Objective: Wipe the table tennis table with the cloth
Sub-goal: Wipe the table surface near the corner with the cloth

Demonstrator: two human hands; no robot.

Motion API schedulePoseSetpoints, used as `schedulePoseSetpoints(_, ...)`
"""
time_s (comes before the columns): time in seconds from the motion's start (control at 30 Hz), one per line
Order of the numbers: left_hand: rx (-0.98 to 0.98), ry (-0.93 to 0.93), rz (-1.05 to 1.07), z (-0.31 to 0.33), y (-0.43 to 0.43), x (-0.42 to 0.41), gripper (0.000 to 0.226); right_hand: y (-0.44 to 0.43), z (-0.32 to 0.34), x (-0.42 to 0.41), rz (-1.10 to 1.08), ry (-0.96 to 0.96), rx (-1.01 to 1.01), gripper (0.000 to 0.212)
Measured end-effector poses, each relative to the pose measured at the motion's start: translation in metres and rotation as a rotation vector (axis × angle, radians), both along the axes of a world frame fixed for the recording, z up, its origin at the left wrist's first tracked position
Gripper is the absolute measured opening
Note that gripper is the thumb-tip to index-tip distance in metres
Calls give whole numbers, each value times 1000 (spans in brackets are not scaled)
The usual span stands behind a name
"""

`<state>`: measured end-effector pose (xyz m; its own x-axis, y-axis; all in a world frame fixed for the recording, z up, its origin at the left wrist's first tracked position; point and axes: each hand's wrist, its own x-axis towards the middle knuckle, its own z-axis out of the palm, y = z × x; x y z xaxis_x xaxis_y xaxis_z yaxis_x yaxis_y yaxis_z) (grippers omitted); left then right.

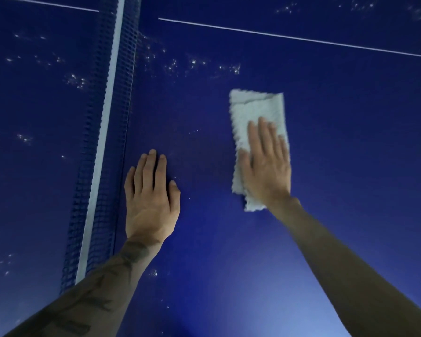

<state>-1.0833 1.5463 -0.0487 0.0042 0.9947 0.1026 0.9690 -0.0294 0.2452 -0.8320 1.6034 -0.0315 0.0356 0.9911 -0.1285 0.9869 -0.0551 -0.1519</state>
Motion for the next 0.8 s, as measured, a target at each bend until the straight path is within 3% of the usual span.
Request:
schedulePoseSetpoints(0.13,19,-10,-1,-1,0,0,55,53,2,-16,-247,14,30,67)
schedulePoseSetpoints(0.27,18,-15,5,0,-1,1,55,42,2,-65,-8,35,24,68)
schedulePoseSetpoints(0.37,20,-13,-1,0,0,1,56,8,0,-52,204,31,25,66)
schedulePoseSetpoints(0.5,14,-6,-3,-3,0,-1,56,29,1,-1,-67,28,-17,67)
schedulePoseSetpoints(0.63,9,-5,-4,-5,-1,-2,56,94,4,-12,-230,30,18,67)
schedulePoseSetpoints(0.7,10,-5,-9,-6,-1,-2,56,116,3,-34,-204,56,12,68)
schedulePoseSetpoints(0.8,12,-1,-8,-7,-1,-2,56,104,6,-65,21,66,-1,68)
